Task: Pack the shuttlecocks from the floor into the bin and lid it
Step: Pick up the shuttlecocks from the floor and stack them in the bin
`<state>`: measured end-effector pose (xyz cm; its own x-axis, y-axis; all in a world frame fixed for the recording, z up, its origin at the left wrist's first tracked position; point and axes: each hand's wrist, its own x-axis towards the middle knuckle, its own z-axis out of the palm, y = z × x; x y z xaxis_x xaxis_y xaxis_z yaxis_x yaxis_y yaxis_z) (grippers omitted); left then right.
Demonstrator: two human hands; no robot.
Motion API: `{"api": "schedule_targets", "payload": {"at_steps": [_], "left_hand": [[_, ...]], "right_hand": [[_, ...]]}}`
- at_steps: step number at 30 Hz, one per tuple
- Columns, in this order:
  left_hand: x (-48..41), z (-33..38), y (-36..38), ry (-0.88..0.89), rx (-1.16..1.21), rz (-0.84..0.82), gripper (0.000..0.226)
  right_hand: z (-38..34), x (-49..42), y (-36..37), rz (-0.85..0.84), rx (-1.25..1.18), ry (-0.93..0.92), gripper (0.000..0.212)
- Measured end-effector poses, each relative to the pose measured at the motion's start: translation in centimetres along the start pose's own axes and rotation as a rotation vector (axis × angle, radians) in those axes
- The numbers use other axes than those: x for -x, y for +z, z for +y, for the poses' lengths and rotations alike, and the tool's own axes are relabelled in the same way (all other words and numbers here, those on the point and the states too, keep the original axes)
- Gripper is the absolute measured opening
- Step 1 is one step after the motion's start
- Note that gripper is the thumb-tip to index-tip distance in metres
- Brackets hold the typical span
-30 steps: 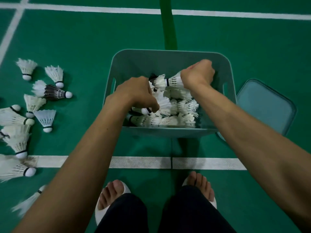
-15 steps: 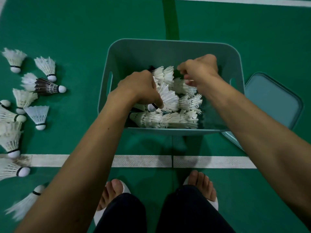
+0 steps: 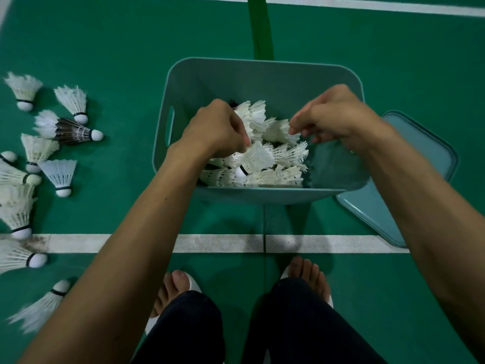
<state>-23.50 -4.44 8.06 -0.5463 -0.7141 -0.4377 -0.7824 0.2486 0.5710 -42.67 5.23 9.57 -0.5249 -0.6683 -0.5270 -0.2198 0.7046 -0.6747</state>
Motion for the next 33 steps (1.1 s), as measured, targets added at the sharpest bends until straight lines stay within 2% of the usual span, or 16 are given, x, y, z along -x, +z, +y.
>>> {"api": "schedule_targets", "payload": {"at_steps": [3, 8, 11, 13, 16, 20, 25, 27, 29, 33], "left_hand": [[-0.6, -0.2, 0.2, -0.03, -0.016, 0.046, 0.016], [-1.2, -0.3, 0.6, -0.048, -0.067, 0.006, 0.019], [-1.2, -0.1, 0.8, -0.047, -0.069, 0.007, 0.034], [-1.2, -0.2, 0.7, -0.043, -0.072, 0.018, 0.04], [-1.1, -0.4, 0.0, -0.03, -0.064, 0.03, 0.032], [-1.0, -0.5, -0.5, -0.033, -0.037, -0.01, 0.023], [-1.0, 0.1, -0.1, -0.009, -0.032, -0.084, 0.022], [-0.9, 0.2, 0.2, 0.01, -0.035, -0.118, 0.022], [-0.9, 0.2, 0.4, 0.035, -0.05, -0.141, 0.021], [-1.1, 0.0, 0.7, 0.102, -0.068, -0.179, 0.035]], "right_hand": [[0.6, -0.4, 1.7, -0.067, 0.1, -0.003, 0.013], [-0.1, -0.6, 4.9, -0.169, 0.405, -0.051, 0.039], [-0.6, -0.9, 6.7, -0.204, 0.503, -0.035, 0.034], [-0.8, -1.1, 6.8, -0.208, 0.458, 0.014, 0.027], [-0.9, -1.2, 4.3, -0.164, 0.305, 0.078, 0.017], [-0.9, -2.2, 0.1, 0.11, 0.204, 0.091, 0.013], [-0.3, -4.8, 0.4, 0.356, 0.141, 0.049, 0.013], [-0.4, -5.3, 1.4, 0.337, 0.031, 0.056, 0.009], [-0.6, -5.4, 2.5, 0.25, -0.13, 0.093, 0.002], [-1.1, -5.9, 4.2, 0.152, -0.192, 0.121, 0.006]]}}
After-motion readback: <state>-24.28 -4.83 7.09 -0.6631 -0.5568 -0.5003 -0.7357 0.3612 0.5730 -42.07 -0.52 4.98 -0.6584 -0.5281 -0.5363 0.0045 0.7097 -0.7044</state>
